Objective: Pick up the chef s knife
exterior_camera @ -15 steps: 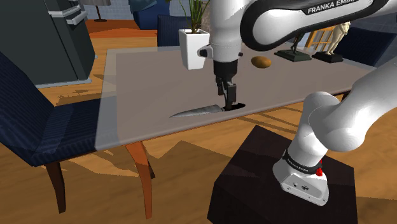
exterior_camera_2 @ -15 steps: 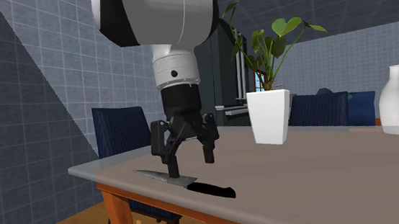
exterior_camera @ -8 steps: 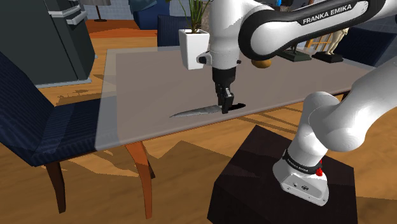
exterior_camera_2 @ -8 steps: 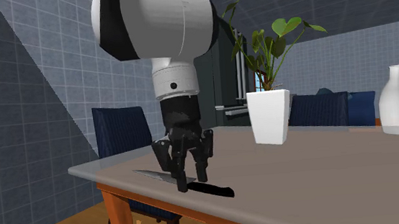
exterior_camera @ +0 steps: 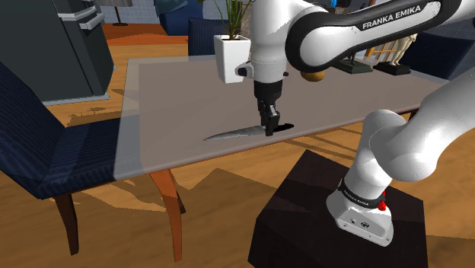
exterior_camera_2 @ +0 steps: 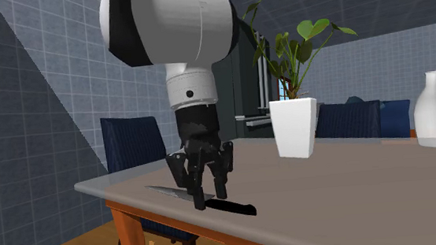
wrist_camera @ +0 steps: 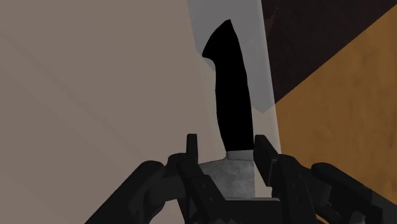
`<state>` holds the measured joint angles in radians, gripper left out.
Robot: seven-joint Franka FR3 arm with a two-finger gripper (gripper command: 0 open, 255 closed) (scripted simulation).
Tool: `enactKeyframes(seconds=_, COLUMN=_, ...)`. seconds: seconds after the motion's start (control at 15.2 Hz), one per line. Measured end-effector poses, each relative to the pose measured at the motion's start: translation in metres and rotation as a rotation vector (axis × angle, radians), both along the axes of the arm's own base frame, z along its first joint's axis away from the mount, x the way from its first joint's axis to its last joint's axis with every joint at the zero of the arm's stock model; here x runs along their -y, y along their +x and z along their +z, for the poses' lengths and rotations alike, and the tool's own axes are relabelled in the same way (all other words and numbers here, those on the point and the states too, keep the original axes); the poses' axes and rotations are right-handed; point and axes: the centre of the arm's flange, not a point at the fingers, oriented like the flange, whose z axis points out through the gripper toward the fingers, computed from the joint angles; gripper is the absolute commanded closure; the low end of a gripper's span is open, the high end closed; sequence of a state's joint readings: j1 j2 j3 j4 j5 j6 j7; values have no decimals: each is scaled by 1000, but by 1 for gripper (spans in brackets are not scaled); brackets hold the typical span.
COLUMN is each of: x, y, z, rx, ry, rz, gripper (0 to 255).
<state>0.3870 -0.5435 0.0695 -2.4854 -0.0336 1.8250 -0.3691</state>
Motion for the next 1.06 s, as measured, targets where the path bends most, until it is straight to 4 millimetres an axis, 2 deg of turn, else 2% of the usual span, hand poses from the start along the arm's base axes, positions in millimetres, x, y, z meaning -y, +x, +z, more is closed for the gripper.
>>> enactKeyframes(seconds=0.2, x=1, y=1, z=8, rx=-5, ry=-4, rz=-2, gripper=255)
enactKeyframes(seconds=1.06, x=2, y=1, z=73, rx=-6, ry=-5, rz=-2, gripper=255)
